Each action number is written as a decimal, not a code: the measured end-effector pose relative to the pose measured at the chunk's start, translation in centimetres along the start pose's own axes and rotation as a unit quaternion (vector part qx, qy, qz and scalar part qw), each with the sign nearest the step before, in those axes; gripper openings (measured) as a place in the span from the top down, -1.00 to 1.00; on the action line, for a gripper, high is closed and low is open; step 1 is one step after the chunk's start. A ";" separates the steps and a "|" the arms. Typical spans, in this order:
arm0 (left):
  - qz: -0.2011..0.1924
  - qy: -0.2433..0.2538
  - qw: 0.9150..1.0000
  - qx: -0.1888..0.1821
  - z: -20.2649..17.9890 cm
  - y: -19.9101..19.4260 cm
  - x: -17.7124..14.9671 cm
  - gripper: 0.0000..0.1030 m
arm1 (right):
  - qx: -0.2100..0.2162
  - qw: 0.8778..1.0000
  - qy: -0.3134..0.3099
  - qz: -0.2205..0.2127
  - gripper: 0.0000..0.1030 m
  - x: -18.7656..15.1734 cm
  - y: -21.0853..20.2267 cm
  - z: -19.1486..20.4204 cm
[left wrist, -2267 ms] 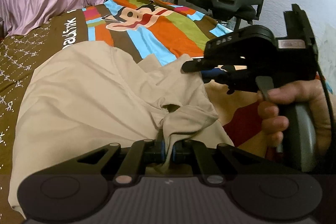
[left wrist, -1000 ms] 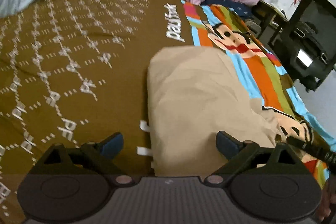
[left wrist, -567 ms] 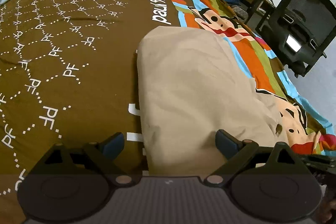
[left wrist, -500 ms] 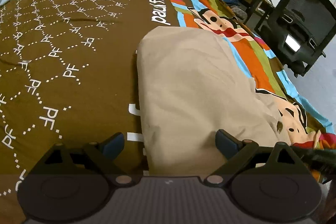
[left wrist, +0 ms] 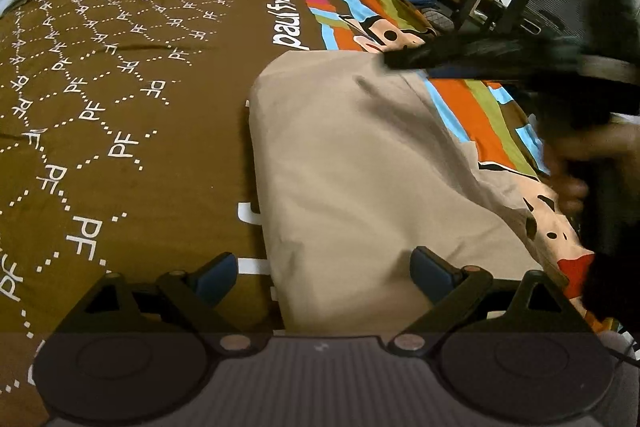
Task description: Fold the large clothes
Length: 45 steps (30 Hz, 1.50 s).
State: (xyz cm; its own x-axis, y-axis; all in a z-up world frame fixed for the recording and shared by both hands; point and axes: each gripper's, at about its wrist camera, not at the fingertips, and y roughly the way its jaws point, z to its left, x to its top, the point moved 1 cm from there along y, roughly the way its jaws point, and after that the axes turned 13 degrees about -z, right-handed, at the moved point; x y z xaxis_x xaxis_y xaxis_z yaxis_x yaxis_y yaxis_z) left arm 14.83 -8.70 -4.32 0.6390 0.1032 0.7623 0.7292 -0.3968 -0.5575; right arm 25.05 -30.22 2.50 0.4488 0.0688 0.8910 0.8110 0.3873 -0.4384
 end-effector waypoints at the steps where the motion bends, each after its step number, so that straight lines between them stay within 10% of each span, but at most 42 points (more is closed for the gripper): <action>1: -0.001 0.001 1.000 -0.001 0.1 0.0 0.0 -0.86 | 0.002 1.000 -0.015 0.018 -0.29 -0.3 1.7 0.3; 7: 0.011 -0.014 1.000 -0.015 0.5 0.9 -0.3 -0.86 | -0.016 0.995 -0.001 0.099 -0.29 -5.8 6.2 -0.9; 22: -0.024 -0.102 0.994 -0.011 2.8 0.1 1.2 -0.82 | -0.053 0.992 0.100 0.063 -0.45 -8.8 -4.0 -2.8; 30: -0.001 0.004 0.998 0.058 0.1 1.0 0.2 -0.91 | -0.101 0.994 0.008 0.050 -0.40 -12.8 -6.7 0.7; 36: -0.044 -0.020 0.998 0.035 -0.7 -0.8 1.8 -0.88 | -0.097 0.994 0.047 -0.012 -0.40 -12.6 -8.9 -0.2; 42: -0.024 0.002 0.999 0.042 -2.5 1.8 3.5 -0.89 | -0.205 0.970 0.068 -0.112 -0.57 -11.0 -12.8 -2.7; 45: 0.015 0.048 0.997 0.063 -3.7 3.5 2.4 -0.88 | -0.248 0.952 0.158 -0.087 -0.12 -11.9 -13.2 -6.6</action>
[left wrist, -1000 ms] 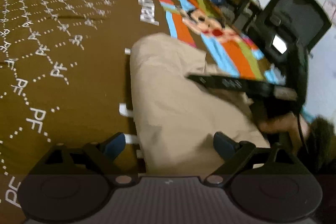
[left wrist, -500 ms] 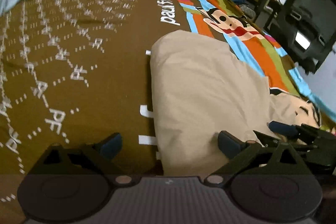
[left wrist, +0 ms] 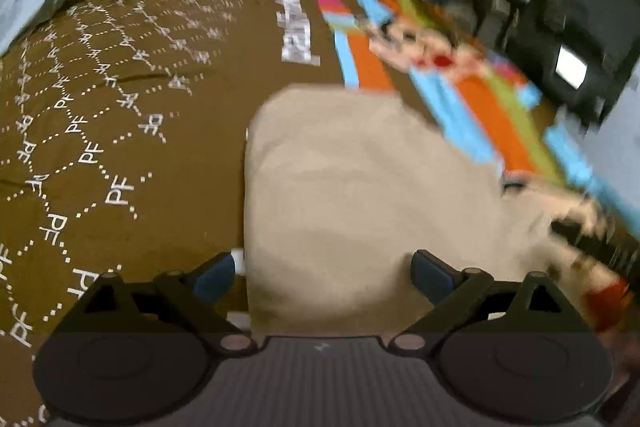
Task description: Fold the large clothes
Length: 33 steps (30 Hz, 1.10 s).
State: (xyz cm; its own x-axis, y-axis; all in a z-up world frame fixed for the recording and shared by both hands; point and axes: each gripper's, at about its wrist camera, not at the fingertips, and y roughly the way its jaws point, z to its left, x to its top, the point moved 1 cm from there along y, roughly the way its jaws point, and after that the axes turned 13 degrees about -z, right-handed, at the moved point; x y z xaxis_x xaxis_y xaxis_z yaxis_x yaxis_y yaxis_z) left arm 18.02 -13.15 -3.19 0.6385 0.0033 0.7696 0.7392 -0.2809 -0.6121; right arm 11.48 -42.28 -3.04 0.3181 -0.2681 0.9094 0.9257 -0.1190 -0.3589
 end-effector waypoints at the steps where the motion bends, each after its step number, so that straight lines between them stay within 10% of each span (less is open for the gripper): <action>1: 0.000 0.018 1.000 0.004 -0.5 0.2 -0.6 -0.88 | -0.003 0.999 0.043 0.022 0.07 -0.1 0.7 -1.4; 4: -0.011 0.056 0.998 0.015 -1.4 0.1 -1.5 -0.87 | 0.012 0.990 0.129 0.060 0.64 -0.6 2.4 -4.2; 11: 0.006 0.037 0.999 0.012 -1.1 0.2 -2.2 -0.87 | 0.002 0.995 0.056 0.079 0.85 -1.1 4.3 -2.2; 19: 0.003 -0.021 1.000 0.007 0.6 -0.3 -2.5 -0.98 | 0.044 0.971 0.215 0.100 -0.02 -1.5 2.5 -5.3; 33: 0.012 -0.078 0.997 -0.012 2.3 0.0 -2.8 -0.99 | 0.063 0.964 0.234 0.112 -0.48 -1.0 1.5 -4.8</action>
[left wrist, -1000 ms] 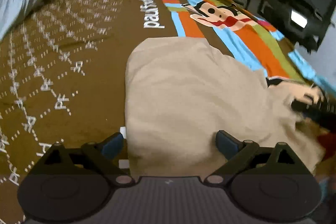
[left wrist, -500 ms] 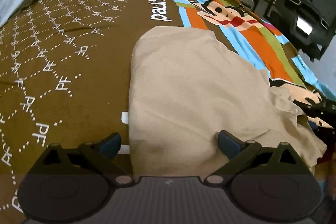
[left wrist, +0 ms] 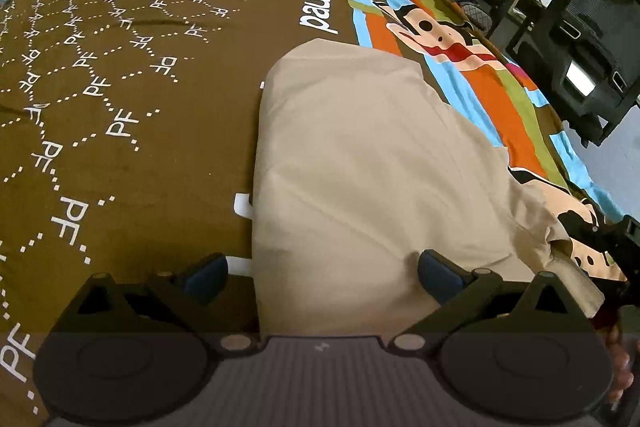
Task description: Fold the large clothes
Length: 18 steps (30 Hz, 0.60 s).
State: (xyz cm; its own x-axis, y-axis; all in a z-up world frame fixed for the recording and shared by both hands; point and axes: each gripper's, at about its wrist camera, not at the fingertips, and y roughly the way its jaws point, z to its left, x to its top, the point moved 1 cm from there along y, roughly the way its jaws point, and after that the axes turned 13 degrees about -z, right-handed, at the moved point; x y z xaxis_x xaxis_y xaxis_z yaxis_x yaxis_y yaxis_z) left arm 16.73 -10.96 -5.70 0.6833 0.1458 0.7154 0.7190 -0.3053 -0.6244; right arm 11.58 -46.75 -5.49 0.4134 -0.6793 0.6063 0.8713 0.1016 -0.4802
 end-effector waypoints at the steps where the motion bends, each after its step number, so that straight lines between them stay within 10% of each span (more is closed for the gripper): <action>1: 0.000 0.001 1.000 -0.001 0.1 0.0 0.0 -0.99 | 0.002 1.000 0.006 0.001 -0.49 0.0 -0.1 -0.1; 10: 0.017 -0.037 0.999 -0.035 2.1 0.1 0.3 -0.99 | 0.050 0.995 0.080 0.021 -0.63 -0.2 -1.3 -1.5; 18: 0.037 -0.036 0.997 -0.056 3.1 2.7 2.5 -0.99 | 0.024 0.998 -0.027 0.054 -0.76 -1.5 0.8 1.1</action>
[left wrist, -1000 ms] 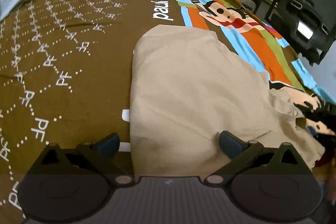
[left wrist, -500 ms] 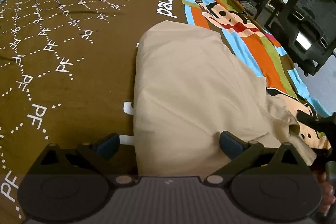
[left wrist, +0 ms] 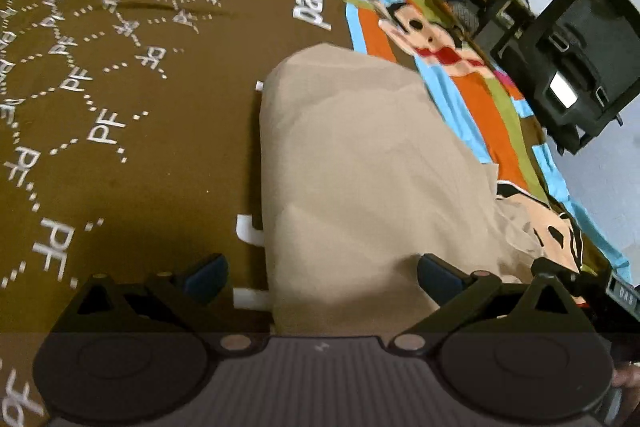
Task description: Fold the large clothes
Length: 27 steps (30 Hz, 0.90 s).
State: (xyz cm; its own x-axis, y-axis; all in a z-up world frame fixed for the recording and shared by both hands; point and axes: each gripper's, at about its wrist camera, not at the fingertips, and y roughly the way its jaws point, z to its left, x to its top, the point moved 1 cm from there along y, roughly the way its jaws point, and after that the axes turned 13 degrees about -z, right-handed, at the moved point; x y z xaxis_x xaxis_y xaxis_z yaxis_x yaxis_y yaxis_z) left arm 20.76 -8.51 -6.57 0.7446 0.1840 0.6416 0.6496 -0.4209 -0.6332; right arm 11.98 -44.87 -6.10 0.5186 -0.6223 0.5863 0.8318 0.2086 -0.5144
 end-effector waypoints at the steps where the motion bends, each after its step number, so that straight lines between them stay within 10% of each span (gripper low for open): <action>1: 0.015 0.002 1.000 -0.011 0.3 0.7 0.3 -0.99 | 0.000 1.000 -0.012 0.000 -0.75 -0.1 0.1 0.3; 12: 0.061 0.047 0.995 -0.066 -0.9 2.5 1.3 -0.70 | -0.011 0.994 -0.110 -0.007 0.20 -1.5 0.5 2.4; 21: -0.026 0.122 0.990 -0.072 -3.5 -2.1 2.5 0.04 | 0.021 0.981 -0.180 -0.063 0.67 -1.9 -1.0 6.3; 27: -0.149 0.230 0.961 -0.039 -4.4 -6.8 5.2 0.10 | 0.042 0.961 -0.254 -0.099 0.69 -3.2 0.6 12.3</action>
State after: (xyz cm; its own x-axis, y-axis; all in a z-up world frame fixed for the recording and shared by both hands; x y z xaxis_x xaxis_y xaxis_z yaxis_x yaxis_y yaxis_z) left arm 19.53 -8.67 2.94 0.3698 -0.0975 0.9240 0.7966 -0.4786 -0.3693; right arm 13.24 -33.44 -0.63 0.3602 -0.2115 0.9086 0.9263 0.1966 -0.3215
